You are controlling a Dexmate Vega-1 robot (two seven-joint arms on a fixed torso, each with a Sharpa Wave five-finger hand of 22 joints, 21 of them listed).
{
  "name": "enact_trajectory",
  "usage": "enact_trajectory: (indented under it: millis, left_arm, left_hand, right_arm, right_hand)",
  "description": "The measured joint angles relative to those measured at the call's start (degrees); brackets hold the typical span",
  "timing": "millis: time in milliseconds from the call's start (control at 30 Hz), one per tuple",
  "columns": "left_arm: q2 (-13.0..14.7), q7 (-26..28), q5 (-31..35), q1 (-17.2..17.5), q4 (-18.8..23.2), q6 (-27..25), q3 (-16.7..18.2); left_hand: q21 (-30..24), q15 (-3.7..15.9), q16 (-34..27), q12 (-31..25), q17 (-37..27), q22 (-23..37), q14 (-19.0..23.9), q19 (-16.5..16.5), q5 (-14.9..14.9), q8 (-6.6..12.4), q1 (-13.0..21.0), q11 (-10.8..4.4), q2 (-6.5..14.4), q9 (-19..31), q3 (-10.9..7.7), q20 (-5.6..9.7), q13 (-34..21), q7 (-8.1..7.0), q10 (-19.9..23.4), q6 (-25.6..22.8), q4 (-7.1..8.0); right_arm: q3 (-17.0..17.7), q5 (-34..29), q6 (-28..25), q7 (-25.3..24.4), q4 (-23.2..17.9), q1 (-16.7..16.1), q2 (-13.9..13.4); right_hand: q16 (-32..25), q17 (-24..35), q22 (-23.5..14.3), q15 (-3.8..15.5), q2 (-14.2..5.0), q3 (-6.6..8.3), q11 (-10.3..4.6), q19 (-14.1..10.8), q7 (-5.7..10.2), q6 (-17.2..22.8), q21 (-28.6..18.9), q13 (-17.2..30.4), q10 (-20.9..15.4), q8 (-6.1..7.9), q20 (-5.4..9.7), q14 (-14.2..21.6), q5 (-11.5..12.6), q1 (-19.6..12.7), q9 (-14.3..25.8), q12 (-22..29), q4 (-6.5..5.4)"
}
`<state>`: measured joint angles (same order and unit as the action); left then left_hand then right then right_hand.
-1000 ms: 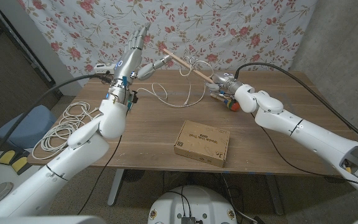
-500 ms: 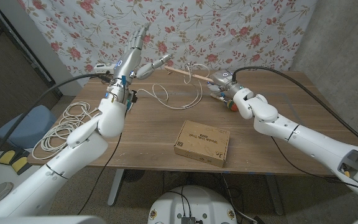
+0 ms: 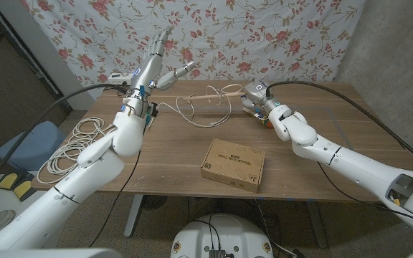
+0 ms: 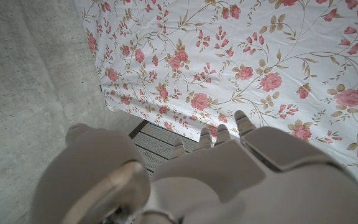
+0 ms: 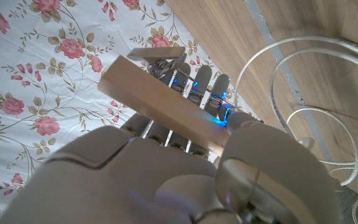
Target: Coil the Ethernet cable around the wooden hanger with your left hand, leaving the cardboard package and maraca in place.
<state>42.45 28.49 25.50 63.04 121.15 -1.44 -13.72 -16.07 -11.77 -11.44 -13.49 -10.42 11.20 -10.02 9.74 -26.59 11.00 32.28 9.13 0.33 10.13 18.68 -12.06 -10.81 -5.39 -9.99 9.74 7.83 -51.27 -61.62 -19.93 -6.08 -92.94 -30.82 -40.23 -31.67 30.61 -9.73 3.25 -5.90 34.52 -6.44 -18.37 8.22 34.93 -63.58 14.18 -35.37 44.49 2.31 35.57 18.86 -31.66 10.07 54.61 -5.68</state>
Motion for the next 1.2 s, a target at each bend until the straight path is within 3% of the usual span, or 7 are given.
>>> enact_trajectory:
  millis: [133,267,467,700,967,1100,1200]
  left_arm:
    - [-0.1,0.0,0.0,-0.2,-0.3,0.0,0.0]
    - [-0.1,0.0,-0.1,-0.4,-0.5,0.1,-0.1]
    - [-0.1,0.0,-0.1,-0.6,-0.8,0.2,-0.1]
    - [-0.1,0.2,-0.2,-0.6,-1.0,0.4,-0.1]
    - [0.0,0.3,-0.4,-0.5,-1.0,0.4,0.1]
    - [0.2,0.3,-0.5,-0.2,-0.9,0.4,0.4]
    - [0.4,0.1,-0.7,0.2,-0.5,0.2,0.7]
  left_hand:
    - [0.0,0.0,0.0,0.0,0.0,0.0,0.0,0.0,0.0,0.0,0.0,0.0,0.0,0.0,0.0,0.0,0.0,0.0,0.0,0.0,0.0]
    - [0.4,0.0,0.3,0.3,0.0,0.0,0.0,0.0,0.0,0.0,0.0,0.05,0.0,0.0,0.0,0.0,0.0,0.0,0.1,0.0,0.0]
    - [0.4,0.0,0.3,0.5,0.0,0.0,0.0,0.0,0.0,0.0,0.0,0.31,0.0,0.2,0.0,0.0,0.0,-0.01,0.3,0.0,0.0]
    - [0.6,0.0,0.3,0.5,0.0,0.0,0.0,0.0,0.0,-0.23,0.0,0.52,0.0,0.2,0.0,0.0,0.0,-0.01,0.1,0.0,0.0]
    - [0.8,0.0,0.3,0.5,0.0,0.0,0.0,0.0,0.3,-0.24,0.0,0.62,0.0,0.1,0.0,0.0,0.0,-0.01,0.0,0.0,0.0]
    - [0.8,0.0,0.3,0.5,0.0,0.0,0.0,0.0,0.3,-0.25,0.0,0.61,0.0,0.1,0.0,0.0,0.0,-0.01,0.0,0.0,0.0]
    - [0.8,0.0,0.3,0.5,-0.1,0.0,0.0,0.0,0.3,-0.24,0.0,0.61,0.0,0.1,0.0,0.0,0.0,-0.01,0.0,0.0,0.0]
  right_arm:
    - [0.0,-0.7,0.1,0.0,0.5,0.1,0.2]
    - [-0.1,-1.4,0.2,0.0,1.0,0.2,0.4]
    - [-0.4,-2.6,-0.2,0.3,1.9,0.6,0.9]
    - [-0.7,-3.7,-1.3,1.7,2.3,0.9,1.2]
    - [-0.4,-3.1,-2.1,4.4,1.6,1.1,1.5]
    - [0.4,-1.5,-2.1,5.4,1.0,1.1,1.4]
    - [1.6,1.1,-1.5,6.1,0.3,0.9,1.4]
  right_hand:
    - [2.7,-2.1,0.0,-0.14,0.34,0.85,-0.68,0.6,1.19,-2.3,0.9,-1.7,2.6,-3.58,0.01,-1.7,0.0,-1.1,0.0,-3.9,0.43]
    - [5.0,-3.9,-0.2,-0.21,2.91,0.41,-1.42,1.4,1.6,-4.8,2.2,-2.7,5.5,-7.18,0.0,-4.2,0.0,-3.4,-0.1,-7.8,3.16]
    - [8.2,-5.8,-0.1,-0.58,11.07,-3.21,-1.63,2.9,2.85,-8.7,4.7,-2.9,11.3,-12.52,0.01,-9.0,-0.1,-3.8,0.2,-14.1,6.08]
    - [10.0,-6.6,-0.1,-0.71,14.23,-6.12,-1.57,4.5,3.15,-12.1,6.8,-2.8,16.1,-16.12,0.05,-13.0,0.5,-3.5,0.5,-18.7,6.95]
    - [11.8,-7.5,-0.1,-0.83,14.99,-13.46,1.35,6.2,1.46,-18.0,10.8,-2.8,21.8,-21.91,-1.38,-18.8,0.5,3.5,0.8,-25.7,3.66]
    - [12.4,-7.8,-0.1,-0.83,14.38,-15.75,2.63,6.7,0.46,-19.0,12.1,-2.8,23.0,-23.09,-3.87,-20.3,0.2,7.5,0.8,-27.4,1.38]
    - [12.4,-7.8,-0.1,-0.88,11.23,-16.57,3.4,6.9,-0.18,-18.3,13.1,-2.7,22.6,-23.37,-4.09,-20.4,0.2,11.0,0.9,-28.3,-0.67]
